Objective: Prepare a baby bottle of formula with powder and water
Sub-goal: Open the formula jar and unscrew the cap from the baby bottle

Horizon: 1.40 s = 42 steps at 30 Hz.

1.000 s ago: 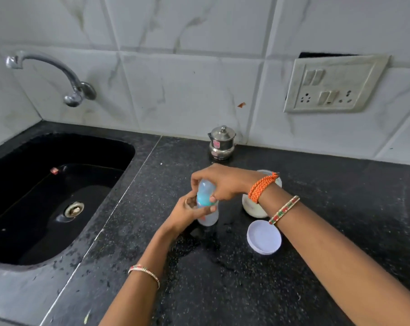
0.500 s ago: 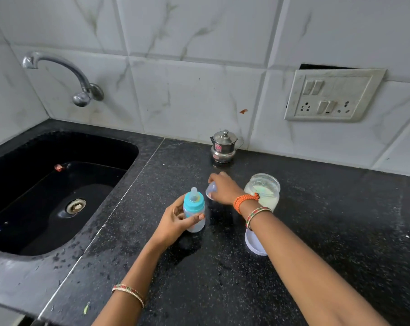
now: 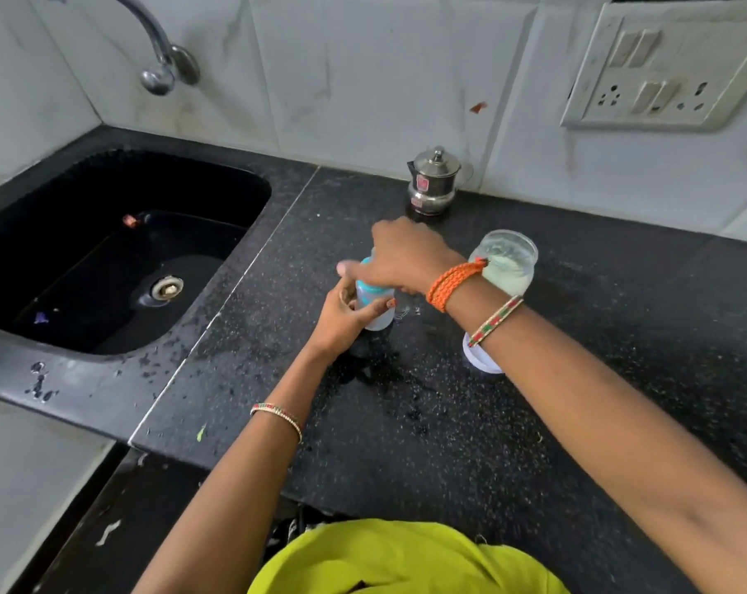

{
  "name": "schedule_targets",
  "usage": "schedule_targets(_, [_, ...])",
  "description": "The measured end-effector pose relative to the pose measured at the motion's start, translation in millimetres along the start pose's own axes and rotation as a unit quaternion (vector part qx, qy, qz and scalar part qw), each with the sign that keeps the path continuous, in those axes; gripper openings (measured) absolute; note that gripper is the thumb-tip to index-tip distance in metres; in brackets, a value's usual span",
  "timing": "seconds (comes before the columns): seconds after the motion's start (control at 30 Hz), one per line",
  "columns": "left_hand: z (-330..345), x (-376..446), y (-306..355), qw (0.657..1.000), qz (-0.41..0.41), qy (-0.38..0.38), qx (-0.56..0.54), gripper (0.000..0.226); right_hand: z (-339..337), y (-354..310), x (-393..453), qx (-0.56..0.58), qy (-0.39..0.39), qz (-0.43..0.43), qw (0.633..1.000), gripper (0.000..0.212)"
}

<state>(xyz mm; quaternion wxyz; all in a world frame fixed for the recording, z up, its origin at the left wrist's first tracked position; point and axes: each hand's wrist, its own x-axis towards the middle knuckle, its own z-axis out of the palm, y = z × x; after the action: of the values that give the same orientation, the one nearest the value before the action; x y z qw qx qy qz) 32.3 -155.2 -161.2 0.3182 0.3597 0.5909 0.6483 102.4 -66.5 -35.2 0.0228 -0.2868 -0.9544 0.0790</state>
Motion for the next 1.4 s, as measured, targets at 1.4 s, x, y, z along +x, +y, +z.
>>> schedule_targets(1.4, [-15, 13, 8, 0.989, -0.077, -0.116, 0.041, 0.043, -14, 6, 1, -0.042, -0.149, -0.193, 0.969, 0.037])
